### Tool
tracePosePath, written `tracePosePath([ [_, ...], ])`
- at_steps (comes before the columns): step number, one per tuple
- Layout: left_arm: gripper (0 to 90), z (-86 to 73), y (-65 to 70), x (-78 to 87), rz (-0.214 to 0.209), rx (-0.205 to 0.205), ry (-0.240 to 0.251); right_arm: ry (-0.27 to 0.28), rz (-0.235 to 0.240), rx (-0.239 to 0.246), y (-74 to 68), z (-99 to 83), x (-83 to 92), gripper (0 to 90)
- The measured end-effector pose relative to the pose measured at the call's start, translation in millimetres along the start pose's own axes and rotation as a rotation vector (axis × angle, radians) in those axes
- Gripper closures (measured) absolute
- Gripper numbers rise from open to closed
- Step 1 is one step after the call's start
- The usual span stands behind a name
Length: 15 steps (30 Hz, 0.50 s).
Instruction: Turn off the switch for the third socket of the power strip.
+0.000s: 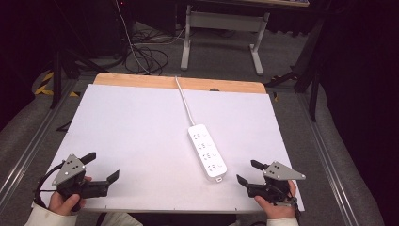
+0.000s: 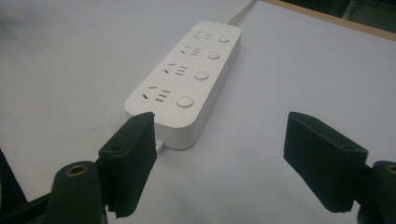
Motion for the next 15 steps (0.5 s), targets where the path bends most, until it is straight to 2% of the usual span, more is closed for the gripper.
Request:
tracePosePath([
  [5, 0.2, -1.1, -2.0, -0.2, 0.026, -0.040, -0.011, 0.000, 0.000, 0.005, -0.3, 0.7, 0.0, 26.0],
  [15, 0.2, -0.5, -1.1, 0.6, 0.027, -0.054, -0.006, -0.001, -0.004, 0.008, -0.1, 1.5, 0.3, 26.1],
])
Point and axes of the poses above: each handheld gripper's, and its own axes: x roughly backward along the jaws, z roughly out of its top, y roughly to its right, the point moved 9 cm from there along -x, roughly forward along the jaws, and after that the axes turned 4 degrees about -x, right-handed, at the moved point
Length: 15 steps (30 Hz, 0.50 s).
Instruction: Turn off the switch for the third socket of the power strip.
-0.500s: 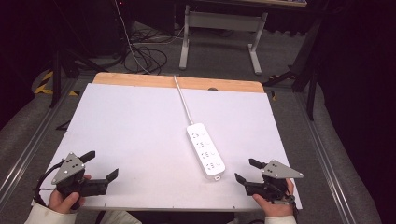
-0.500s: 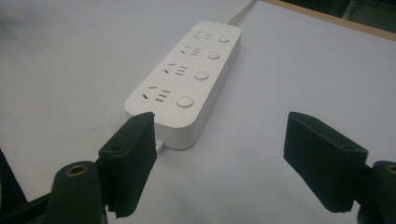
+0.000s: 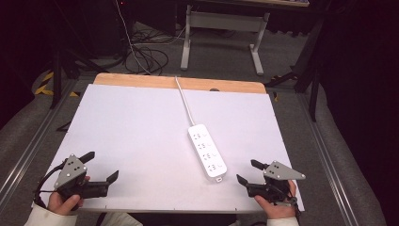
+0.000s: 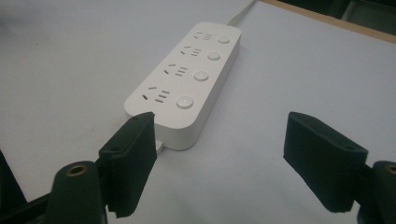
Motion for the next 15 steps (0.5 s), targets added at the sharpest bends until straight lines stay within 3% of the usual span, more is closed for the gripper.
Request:
tracePosePath([
  [6, 0.2, -0.8, -0.2, -0.2, 0.006, -0.002, -0.010, -0.006, -0.005, -0.004, -0.3, 1.5, 0.7, 27.8],
  [10, 0.2, -0.5, 0.9, 0.7, 0.004, -0.004, -0.009, -0.016, -0.001, 0.020, -2.8, 4.5, 2.4, 38.9],
  [15, 0.2, -0.5, 0.4, 0.5, 0.008, -0.010, -0.009, -0.018, 0.009, 0.009, -3.5, 14.7, 4.5, 42.2],
])
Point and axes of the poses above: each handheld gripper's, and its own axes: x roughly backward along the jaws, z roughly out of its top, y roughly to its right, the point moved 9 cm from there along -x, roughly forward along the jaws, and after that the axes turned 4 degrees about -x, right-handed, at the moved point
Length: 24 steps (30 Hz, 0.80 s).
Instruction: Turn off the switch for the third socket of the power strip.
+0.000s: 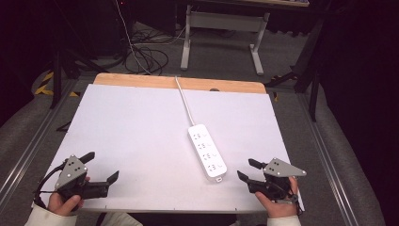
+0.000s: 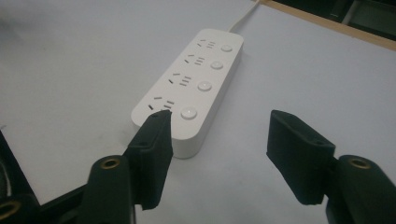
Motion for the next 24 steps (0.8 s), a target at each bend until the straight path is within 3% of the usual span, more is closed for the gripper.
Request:
tracePosePath([
  [12, 0.2, -0.5, 0.8, 0.1, -0.005, 0.003, -0.004, 0.012, 0.054, 0.005, -3.6, 36.2, -7.1, 49.5],
  [16, 0.2, 0.2, 0.7, 0.8, -0.003, -0.006, -0.001, 0.036, 0.103, -0.015, -6.2, 49.9, -10.6, 49.8],
  [24, 0.2, 0.3, 1.0, 0.7, -0.005, -0.004, 0.001, 0.022, 0.102, 0.019, -9.1, 68.7, -22.9, 50.1],
])
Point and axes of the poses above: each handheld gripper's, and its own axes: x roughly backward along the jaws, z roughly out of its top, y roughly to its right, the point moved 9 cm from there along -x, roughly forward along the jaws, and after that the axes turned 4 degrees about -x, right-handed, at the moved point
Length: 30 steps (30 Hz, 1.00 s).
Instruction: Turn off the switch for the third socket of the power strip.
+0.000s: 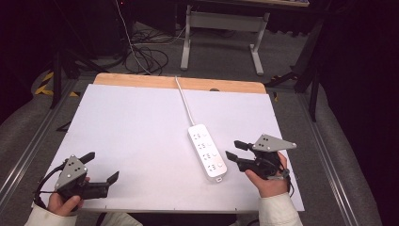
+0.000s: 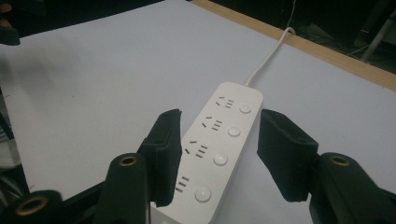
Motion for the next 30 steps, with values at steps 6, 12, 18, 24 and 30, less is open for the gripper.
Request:
tracePosePath([
  [6, 0.2, 0.1, 0.6, 0.1, -0.002, 0.003, 0.002, 0.003, 0.031, -0.006, -2.4, 11.1, -10.9, 52.1],
  [12, 0.2, 0.3, 1.5, -0.2, -0.006, 0.002, 0.001, -0.013, 0.034, 0.007, -3.7, 17.9, -23.7, 52.8],
  [18, 0.2, 0.1, 1.1, 0.0, -0.005, 0.000, 0.000, -0.051, -0.004, -0.001, 1.3, 20.9, -37.0, 54.2],
  [24, 0.2, 0.0, 1.1, 0.1, -0.004, 0.000, 0.000, -0.060, -0.005, 0.008, 2.7, 23.6, -43.9, 58.2],
  [30, 0.2, 0.2, 1.3, -0.7, -0.002, 0.000, 0.001, -0.091, 0.023, 0.033, 3.8, 21.4, -44.6, 80.3],
])
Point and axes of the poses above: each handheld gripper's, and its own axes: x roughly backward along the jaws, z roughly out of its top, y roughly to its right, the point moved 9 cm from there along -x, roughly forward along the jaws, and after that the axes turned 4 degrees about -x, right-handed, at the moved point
